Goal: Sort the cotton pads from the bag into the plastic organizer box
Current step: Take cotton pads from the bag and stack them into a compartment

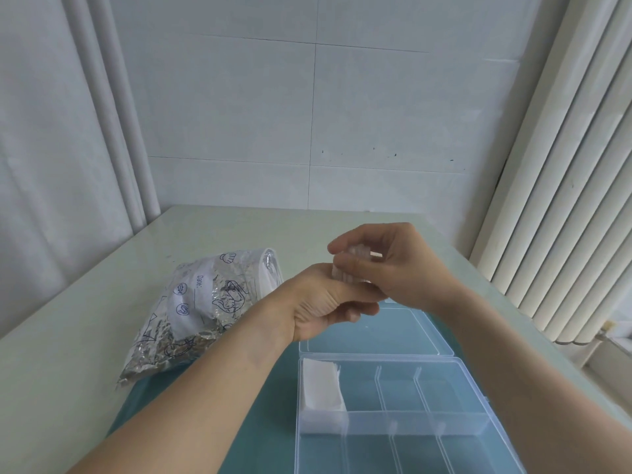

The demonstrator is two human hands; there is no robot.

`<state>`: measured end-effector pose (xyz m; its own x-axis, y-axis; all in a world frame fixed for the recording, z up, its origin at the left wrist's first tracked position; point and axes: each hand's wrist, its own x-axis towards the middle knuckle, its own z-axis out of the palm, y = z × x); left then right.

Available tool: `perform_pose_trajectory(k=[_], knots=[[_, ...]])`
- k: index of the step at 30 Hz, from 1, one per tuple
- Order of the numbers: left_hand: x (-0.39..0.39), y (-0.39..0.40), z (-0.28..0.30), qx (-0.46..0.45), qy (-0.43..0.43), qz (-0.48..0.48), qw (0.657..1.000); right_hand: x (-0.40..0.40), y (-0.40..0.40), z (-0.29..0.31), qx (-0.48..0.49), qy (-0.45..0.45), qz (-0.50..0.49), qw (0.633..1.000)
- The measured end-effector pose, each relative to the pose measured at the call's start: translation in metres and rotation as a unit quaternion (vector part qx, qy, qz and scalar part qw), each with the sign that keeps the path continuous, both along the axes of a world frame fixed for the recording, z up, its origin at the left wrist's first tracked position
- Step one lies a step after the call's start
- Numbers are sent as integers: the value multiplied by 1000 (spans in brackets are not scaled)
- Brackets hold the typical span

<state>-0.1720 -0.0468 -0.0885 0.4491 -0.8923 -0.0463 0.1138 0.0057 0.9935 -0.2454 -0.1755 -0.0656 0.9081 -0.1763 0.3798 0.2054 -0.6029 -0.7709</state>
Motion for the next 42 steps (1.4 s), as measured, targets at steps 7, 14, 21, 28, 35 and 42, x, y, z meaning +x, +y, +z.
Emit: perform_pose_trajectory(k=[7,14,21,28,35,42], knots=[[-3,-1,-1,12,-53,8,998,2,5,-4,18,-10,9,1000],[-2,-1,-3,17,-99,-35,994,3,12,-3,-27,13,-37,999],[-3,-6,-5,-18,-114,54,992,2,12,0,-23,26,-33,999],[-2,-6,-8,-3,-42,41,998,-3,6,3,-1,0,-7,1000],[2,3,4,-45,129,-29,990,-16,-14,18,-3,95,80,992],[1,2,7,-101,174,-44,979,-8,-6,8,-148,67,37,986]])
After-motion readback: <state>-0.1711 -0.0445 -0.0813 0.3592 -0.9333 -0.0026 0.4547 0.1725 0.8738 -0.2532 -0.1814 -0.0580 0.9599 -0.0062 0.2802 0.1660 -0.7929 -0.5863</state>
